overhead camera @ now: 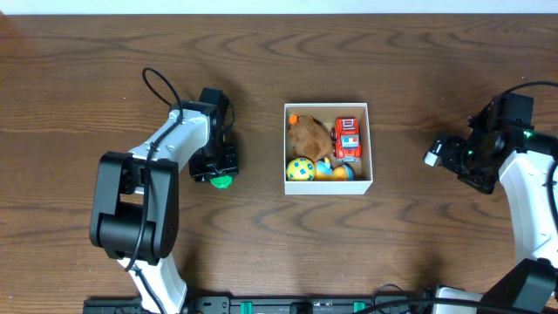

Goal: Pack container
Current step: 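Move the left gripper to the green spiky ball and grasp it, then place the green ball into the box and open the left gripper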

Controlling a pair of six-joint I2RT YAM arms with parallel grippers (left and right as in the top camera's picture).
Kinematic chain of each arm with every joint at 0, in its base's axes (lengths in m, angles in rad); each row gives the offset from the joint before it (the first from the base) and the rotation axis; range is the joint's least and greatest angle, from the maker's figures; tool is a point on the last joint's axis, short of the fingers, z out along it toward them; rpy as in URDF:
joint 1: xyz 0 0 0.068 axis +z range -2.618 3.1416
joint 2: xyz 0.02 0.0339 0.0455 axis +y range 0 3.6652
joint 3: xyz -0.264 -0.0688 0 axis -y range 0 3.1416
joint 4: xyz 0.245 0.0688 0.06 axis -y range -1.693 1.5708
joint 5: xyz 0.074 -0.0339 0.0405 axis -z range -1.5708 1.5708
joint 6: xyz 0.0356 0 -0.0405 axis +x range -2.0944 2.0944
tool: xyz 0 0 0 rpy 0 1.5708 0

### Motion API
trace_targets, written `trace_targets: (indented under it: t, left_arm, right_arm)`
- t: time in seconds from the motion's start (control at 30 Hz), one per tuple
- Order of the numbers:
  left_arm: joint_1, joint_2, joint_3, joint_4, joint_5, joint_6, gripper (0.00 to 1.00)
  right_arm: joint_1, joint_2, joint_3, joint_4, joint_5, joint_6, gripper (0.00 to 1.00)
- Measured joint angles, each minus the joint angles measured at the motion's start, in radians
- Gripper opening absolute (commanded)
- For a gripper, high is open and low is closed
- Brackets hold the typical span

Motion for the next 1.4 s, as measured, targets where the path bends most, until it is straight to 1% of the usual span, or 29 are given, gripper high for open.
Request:
trace_targets:
  t: [0.2,0.3,0.47,0.53,0.57,0.67,0.77,0.87,0.93,1.03,1.23,1.27,1.33,1.37,1.4]
  left_arm:
    - [0.0,0.0,0.0,-0.027,0.0,0.0,0.44]
    - [-0.005,-0.012,0.002,-0.066,0.0,0.0,0.44]
    - [-0.04,-0.108,0.048,-0.125,-0.001,0.0,0.43]
    - [-0.076,-0.182,0.088,-0.13,-0.001,0.0,0.42]
    - [-0.093,-0.214,0.106,-0.132,-0.001,0.0,0.4]
    - [-0.176,-0.331,0.166,-0.114,0.0,0.004,0.39]
    - [-0.276,-0.417,0.195,-0.027,-0.001,0.028,0.39]
    - [-0.394,-0.465,0.209,0.07,0.004,0.072,0.39]
    - [-0.453,-0.465,0.209,0.112,0.006,0.092,0.39]
    - [-0.529,-0.418,0.209,0.158,0.007,0.111,0.39]
    - [-0.59,-0.249,0.209,0.208,0.007,0.128,0.4]
    - [-0.594,-0.217,0.209,0.218,0.007,0.128,0.41]
    - [-0.595,-0.171,0.209,0.231,0.006,0.128,0.56]
    - [-0.596,-0.153,0.209,0.239,0.006,0.131,0.59]
    - [-0.596,-0.137,0.209,0.244,0.006,0.132,0.68]
  right_arm:
    - [0.0,0.0,0.0,0.0,0.0,0.0,0.99]
    - [0.0,0.0,0.0,0.0,0.0,0.0,0.99]
    - [0.0,0.0,0.0,0.0,0.0,0.0,0.99]
    - [0.0,0.0,0.0,0.0,0.0,0.0,0.99]
    - [0.0,0.0,0.0,0.0,0.0,0.0,0.99]
    - [0.0,0.0,0.0,0.0,0.0,0.0,0.99]
    - [0.0,0.0,0.0,0.0,0.0,0.0,0.99]
    - [0.0,0.0,0.0,0.0,0.0,0.0,0.99]
    - [0.0,0.0,0.0,-0.001,0.0,0.0,0.99]
    - [0.0,0.0,0.0,-0.003,0.0,0.0,0.99]
    - [0.0,0.0,0.0,-0.007,0.0,0.0,0.99]
    - [0.0,0.0,0.0,-0.007,0.0,0.0,0.99]
    - [0.0,0.0,0.0,-0.006,0.0,0.0,0.99]
    - [0.0,0.0,0.0,-0.007,0.0,0.0,0.99]
    - [0.0,0.0,0.0,-0.006,0.0,0.0,0.99]
